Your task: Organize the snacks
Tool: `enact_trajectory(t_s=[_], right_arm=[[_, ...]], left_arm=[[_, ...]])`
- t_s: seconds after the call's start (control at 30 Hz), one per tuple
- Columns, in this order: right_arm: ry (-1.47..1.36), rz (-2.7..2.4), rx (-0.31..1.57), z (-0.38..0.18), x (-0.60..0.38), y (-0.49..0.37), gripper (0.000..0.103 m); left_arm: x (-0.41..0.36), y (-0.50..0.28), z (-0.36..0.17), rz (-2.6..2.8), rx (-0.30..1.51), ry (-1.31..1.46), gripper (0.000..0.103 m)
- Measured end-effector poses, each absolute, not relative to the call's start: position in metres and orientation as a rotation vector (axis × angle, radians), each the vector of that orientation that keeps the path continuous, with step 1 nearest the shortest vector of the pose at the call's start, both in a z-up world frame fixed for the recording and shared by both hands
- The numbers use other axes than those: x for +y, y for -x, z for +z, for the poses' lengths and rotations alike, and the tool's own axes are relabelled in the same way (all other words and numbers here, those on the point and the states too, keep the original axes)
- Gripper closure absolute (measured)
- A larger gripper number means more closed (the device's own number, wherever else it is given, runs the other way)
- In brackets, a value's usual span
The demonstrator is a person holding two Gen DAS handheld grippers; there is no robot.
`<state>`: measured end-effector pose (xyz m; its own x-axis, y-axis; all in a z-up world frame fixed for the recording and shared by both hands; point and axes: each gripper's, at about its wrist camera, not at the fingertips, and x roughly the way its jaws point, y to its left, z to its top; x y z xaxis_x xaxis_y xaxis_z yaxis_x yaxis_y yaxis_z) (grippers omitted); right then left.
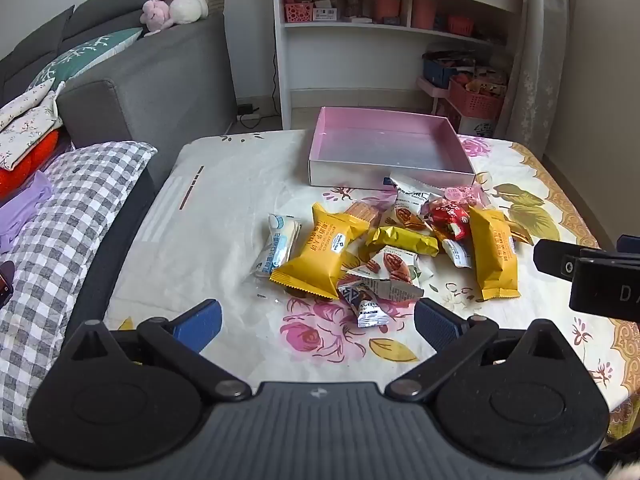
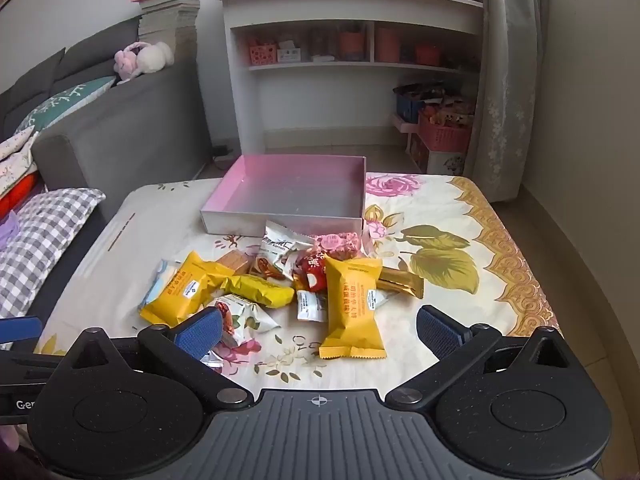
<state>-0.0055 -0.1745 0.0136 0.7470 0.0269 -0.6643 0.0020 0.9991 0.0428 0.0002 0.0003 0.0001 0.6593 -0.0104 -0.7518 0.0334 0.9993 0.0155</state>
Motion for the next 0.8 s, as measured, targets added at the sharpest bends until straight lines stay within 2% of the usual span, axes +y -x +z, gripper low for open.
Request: enact_trajectory(t_s=[0.8], right_arm=[[-0.049, 0.018, 0.737, 0.0103, -0.1742, 0.0054, 0.0]], left_arm=[[-0.0015, 0.0007, -0.0011, -0.043, 0.857, -0.02, 0.0]])
